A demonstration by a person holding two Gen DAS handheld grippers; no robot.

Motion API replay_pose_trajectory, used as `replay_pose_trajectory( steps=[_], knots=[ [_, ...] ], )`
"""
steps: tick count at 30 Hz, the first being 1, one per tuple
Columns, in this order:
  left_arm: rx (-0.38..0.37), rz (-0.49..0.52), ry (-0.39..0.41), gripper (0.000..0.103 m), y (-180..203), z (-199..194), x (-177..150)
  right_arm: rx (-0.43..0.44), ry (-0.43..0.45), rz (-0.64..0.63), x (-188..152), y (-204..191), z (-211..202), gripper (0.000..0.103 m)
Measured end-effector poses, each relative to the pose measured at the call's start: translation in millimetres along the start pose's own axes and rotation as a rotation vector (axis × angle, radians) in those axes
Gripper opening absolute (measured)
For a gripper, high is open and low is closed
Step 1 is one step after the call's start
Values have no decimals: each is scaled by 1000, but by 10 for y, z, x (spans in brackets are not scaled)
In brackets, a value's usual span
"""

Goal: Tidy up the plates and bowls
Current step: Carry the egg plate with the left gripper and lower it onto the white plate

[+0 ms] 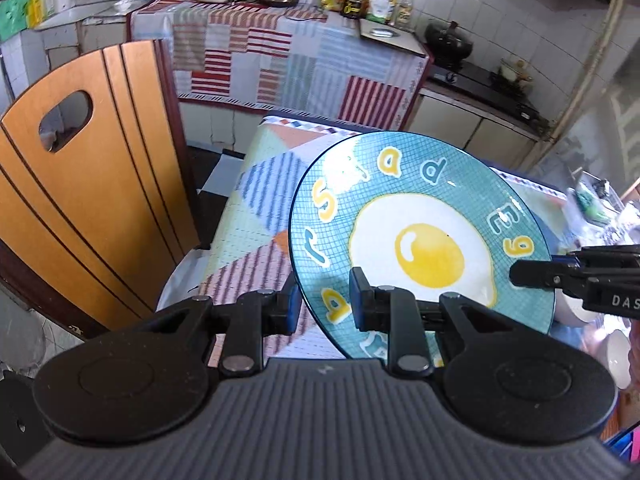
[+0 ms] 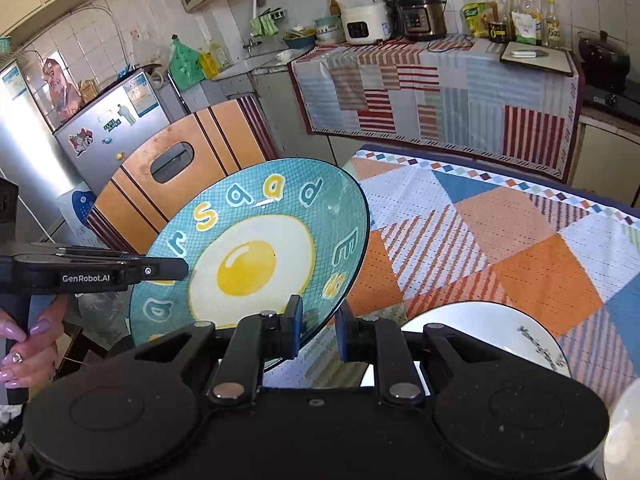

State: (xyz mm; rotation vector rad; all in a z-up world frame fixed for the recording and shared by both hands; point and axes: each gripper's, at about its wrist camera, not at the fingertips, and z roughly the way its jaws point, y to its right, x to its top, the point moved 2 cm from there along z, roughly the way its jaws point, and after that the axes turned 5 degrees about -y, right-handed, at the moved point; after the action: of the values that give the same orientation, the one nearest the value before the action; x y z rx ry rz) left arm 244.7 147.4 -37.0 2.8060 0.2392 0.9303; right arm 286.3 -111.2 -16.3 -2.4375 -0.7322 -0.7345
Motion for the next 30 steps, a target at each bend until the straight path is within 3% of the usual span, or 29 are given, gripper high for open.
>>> replay_pose_trajectory(
  steps=[12, 23, 30],
  knots=[
    [-72, 89, -40, 23, 646, 93, -203, -37, 52, 70, -559, 376, -528, 23],
    [-68, 191, -131, 23, 1203, 446, -391, -69, 18, 203, -987, 880, -499, 22],
    [-61, 180, -197, 23, 1348, 794, -487, -105, -11, 259, -1198, 1104, -359, 23]
  ],
)
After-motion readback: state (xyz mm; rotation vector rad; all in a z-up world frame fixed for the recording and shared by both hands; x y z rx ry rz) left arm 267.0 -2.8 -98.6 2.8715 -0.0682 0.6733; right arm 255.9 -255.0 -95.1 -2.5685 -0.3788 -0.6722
